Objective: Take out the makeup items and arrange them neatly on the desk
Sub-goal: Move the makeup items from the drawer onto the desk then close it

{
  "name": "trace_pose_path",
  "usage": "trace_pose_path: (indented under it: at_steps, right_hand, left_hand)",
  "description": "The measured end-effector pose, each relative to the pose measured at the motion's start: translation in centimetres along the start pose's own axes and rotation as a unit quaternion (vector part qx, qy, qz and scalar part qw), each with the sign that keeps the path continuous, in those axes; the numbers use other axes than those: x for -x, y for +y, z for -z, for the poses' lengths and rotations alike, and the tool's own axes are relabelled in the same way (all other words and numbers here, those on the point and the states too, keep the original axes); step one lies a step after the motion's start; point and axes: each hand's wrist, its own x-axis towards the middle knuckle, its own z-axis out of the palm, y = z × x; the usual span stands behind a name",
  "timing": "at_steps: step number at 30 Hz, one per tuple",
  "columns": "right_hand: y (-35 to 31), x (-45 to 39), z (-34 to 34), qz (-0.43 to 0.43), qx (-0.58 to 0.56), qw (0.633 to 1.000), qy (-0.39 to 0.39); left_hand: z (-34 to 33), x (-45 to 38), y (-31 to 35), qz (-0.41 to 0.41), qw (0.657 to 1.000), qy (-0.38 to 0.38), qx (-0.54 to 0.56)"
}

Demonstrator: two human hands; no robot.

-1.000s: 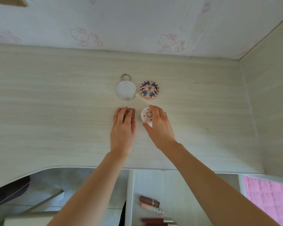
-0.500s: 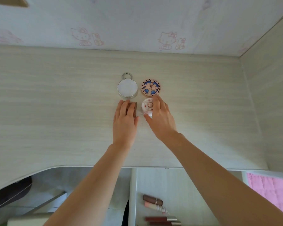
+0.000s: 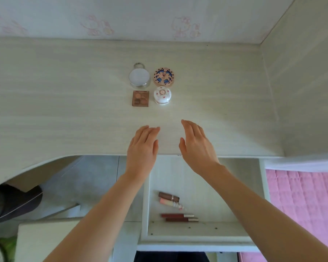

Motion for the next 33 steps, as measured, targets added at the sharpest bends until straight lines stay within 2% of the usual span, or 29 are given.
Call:
trace_pose_path:
  at_steps: [6, 12, 17, 24, 33]
  right_hand:
    - [2.2, 8.3, -0.3, 0.011, 0.004, 0.998, -0.068]
    - [4.9, 14.4, -3.4, -0.022, 0.012, 0.983, -0.183]
    - [6.6, 16.1, -8.0, -0.081, -0.018, 0.954, -0.287]
    - [6.8, 15.2, -14.0, -0.125, -0.031, 0.934, -0.332]
    - [5.8, 15.0, -17.7, -0.149, -0.029, 0.943, -0.297]
  left_hand:
    - [-1.6, 7.2, 2.6, -0.036, 0.997, -0.056, -0.034]
    - [-4.2, 12.5, 3.9, 0.016, 0.970, -0.234, -0.070]
    - [-7.8, 14.2, 3.8, 0.018, 0.938, -0.333, -0.097]
    - [-12.0, 14.1, 2.6, 0.020, 0.926, -0.363, -0.107]
    - [-13.4, 14.0, 1.9, 0.013, 0.922, -0.356, -0.155]
